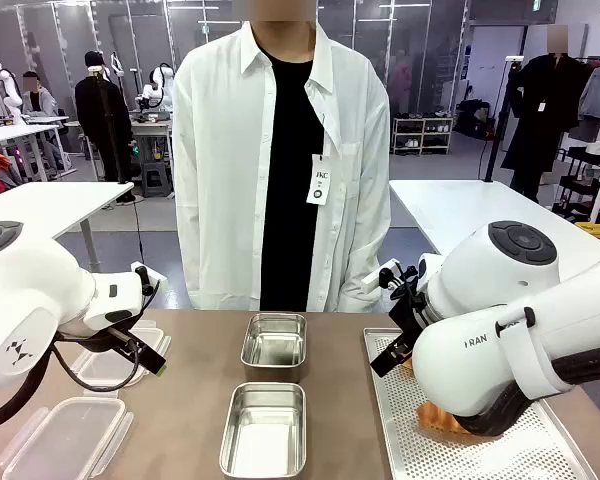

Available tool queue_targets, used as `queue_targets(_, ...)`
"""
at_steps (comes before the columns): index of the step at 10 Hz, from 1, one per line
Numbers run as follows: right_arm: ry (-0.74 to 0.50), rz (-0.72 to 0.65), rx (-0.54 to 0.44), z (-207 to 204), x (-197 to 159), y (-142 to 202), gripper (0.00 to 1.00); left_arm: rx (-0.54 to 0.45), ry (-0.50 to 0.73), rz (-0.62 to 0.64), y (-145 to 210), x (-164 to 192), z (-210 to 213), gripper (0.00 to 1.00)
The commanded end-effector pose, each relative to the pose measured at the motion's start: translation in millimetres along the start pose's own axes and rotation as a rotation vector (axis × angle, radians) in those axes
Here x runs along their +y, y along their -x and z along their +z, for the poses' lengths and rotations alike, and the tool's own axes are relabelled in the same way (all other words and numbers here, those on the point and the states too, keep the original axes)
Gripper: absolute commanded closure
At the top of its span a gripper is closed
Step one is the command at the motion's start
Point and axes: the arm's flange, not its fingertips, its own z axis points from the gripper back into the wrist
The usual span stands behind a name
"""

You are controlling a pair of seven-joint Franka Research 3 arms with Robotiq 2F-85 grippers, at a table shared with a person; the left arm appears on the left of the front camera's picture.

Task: Place the bread into the airtight container.
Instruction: Pick up a Butter Roll and place it into an empty Airtight Container.

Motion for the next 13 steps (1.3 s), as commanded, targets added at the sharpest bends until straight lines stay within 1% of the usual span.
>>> queue_targets(1, 0.000, 0.000, 0.000, 0.0, 0.0, 0.0, 0.00, 0.000, 0.000, -0.001, -0.1, -0.4, 0.0, 0.00)
queue_targets(10, 0.001, 0.003, 0.000, 0.0, 0.2, -0.1, 0.00, 0.000, 0.000, -0.001, -0.2, -0.6, 0.0, 0.00)
queue_targets(11, -0.039, -0.030, 0.035, 27.2, -5.5, -17.6, 0.00, 0.006, -0.031, -0.043, -19.7, 3.5, 22.7, 0.00)
queue_targets(13, -0.129, -0.071, 0.047, 104.3, -25.2, -54.3, 0.00, -0.008, 0.037, -0.048, -63.1, 25.6, 98.1, 0.00)
